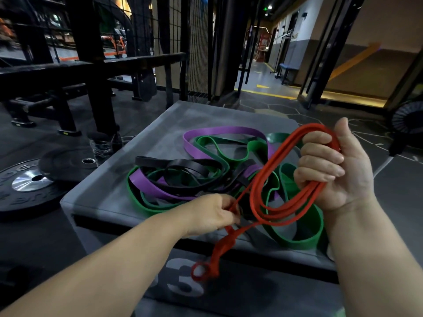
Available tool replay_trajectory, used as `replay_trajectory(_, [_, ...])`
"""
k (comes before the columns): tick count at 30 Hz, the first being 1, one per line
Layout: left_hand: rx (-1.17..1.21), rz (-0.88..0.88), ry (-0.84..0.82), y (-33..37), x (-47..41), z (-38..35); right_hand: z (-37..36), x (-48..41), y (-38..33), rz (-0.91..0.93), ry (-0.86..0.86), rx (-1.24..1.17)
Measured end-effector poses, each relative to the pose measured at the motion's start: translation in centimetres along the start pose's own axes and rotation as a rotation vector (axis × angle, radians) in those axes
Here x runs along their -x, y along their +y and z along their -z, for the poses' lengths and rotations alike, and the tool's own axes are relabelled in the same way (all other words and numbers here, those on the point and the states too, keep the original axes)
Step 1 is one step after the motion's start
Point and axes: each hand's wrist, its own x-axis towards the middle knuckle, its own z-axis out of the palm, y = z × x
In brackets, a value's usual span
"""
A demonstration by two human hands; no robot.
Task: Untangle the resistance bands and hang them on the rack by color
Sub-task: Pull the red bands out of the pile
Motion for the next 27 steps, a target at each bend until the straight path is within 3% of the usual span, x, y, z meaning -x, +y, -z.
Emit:
replay_trajectory(2, [-0.015,0.008,0.062,-0.4,-0.2,0.0,0.0,0.2,-0.3,0.019,0.001,-0.004])
replay_trajectory(6, [0.242,-0.003,0.269,0.4,-0.3,0.6,0.2,0.9,-1.4,0.054,0.031,-0.020])
replay_trajectory(10, [0.414,-0.021,0.268,1.1,0.3,2.5,0.7,1.5,-2.3,0.099,0.067,-0.008])
replay_trajectory(12, [0.283,-0.026,0.284,1.1,0.7,3.5,0.9,1.8,-2.7,0.102,0.077,-0.015])
replay_trajectory(16, [-0.316,0.015,0.428,0.2,0.9,5.2,1.3,2.3,-3.1,0.078,0.065,-0.009])
replay_trajectory(18, [-0.384,0.063,0.478,0.0,1.0,5.5,1.5,2.4,-3.2,0.072,0.053,0.004])
replay_trajectory(19, [-0.286,0.085,0.473,-0.2,1.1,5.7,1.6,2.3,-3.2,0.073,0.048,0.007])
replay_trajectory(23, [0.469,0.167,0.263,-0.3,1.5,5.9,2.3,2.6,-3.4,0.107,0.063,0.010])
replay_trajectory(27, [0.853,0.112,0.191,-0.3,1.8,6.8,3.1,3.1,-3.7,0.136,0.093,0.020])
